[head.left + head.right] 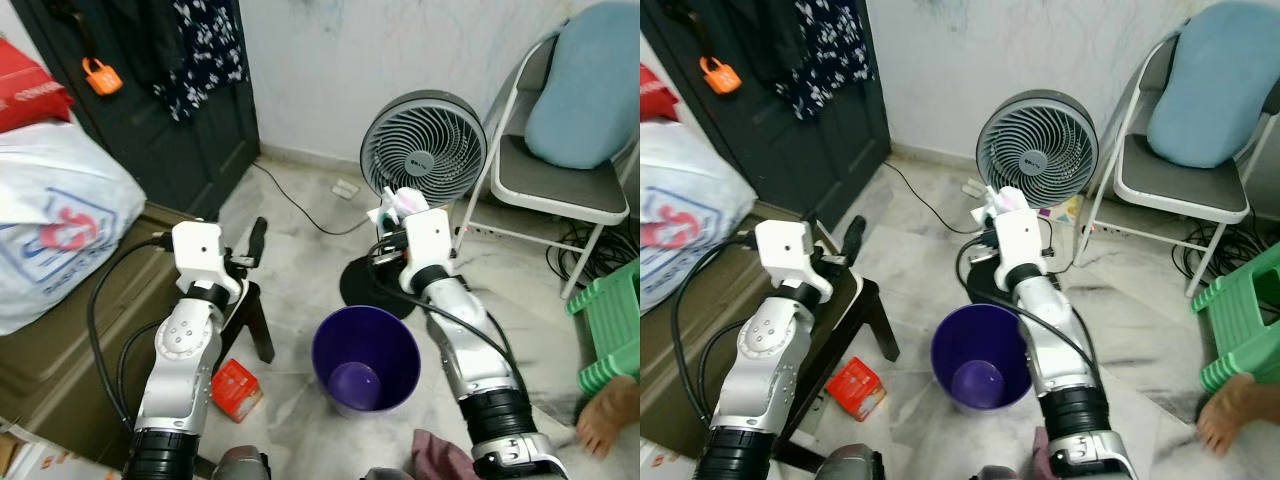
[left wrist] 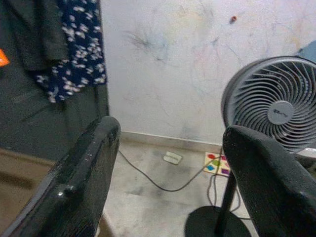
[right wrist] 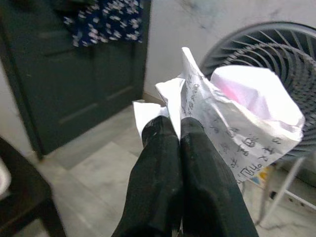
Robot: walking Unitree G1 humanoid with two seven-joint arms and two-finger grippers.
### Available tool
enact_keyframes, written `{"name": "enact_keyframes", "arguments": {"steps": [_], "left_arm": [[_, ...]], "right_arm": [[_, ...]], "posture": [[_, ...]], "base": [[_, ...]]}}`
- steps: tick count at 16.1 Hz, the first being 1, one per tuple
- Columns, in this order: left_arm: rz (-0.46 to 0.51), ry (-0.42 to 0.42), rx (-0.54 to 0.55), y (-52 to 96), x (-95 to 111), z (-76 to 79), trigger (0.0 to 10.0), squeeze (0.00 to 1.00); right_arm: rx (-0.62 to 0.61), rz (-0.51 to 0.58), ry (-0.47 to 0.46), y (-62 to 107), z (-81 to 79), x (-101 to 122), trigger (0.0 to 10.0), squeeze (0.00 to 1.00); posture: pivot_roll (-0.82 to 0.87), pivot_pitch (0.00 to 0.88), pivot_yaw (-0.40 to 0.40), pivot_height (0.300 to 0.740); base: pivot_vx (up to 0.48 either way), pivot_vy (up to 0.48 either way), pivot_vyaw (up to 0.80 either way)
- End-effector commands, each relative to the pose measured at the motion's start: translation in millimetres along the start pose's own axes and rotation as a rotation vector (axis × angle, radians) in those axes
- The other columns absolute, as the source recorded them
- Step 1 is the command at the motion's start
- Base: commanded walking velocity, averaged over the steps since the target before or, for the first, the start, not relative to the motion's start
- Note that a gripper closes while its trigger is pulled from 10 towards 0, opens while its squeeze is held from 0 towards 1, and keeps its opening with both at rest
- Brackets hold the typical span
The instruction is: Clean up the room
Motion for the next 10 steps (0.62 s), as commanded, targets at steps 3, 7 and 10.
{"name": "enact_keyframes", "arguments": {"steps": [3, 7, 10], "left_arm": [[0.001, -0.016, 0.018, 3.1, -0.2, -4.4, 10.0, 0.0], [-0.011, -0.023, -0.005, 10.4, 1.7, -4.8, 10.0, 0.0], [-0.031, -0.036, -0.01, 15.8, -3.2, -8.2, 10.0, 0.0]], "right_arm": [[0.013, 0.007, -0.008, -1.7, -4.1, 3.4, 10.0, 0.0], [-0.023, -0.041, -0.04, 0.2, -2.5, -3.8, 10.0, 0.0], [-0.01, -0.079, -0.058, 3.9, -9.6, -13.5, 10.0, 0.0]], "posture": [[-0.07, 0.0, 0.029, 0.74], [-0.05, 0.0, 0.023, 0.74], [-0.05, 0.0, 0.042, 0.74]], "base": [[0.0, 0.0, -0.52], [0.0, 0.0, 0.0], [0.0, 0.0, -0.8]]}}
Point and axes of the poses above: a point about 5 cm out from each wrist's last joint towards the gripper, its own y axis pointing back from the gripper into the wrist, its own x axis along the axis of the wrist's last joint, z = x × y, the point moved 1 cm from there along -y, pointing out of the wrist towards the gripper, and after that the axes turned 8 degrees about y, right-handed, at the moved point
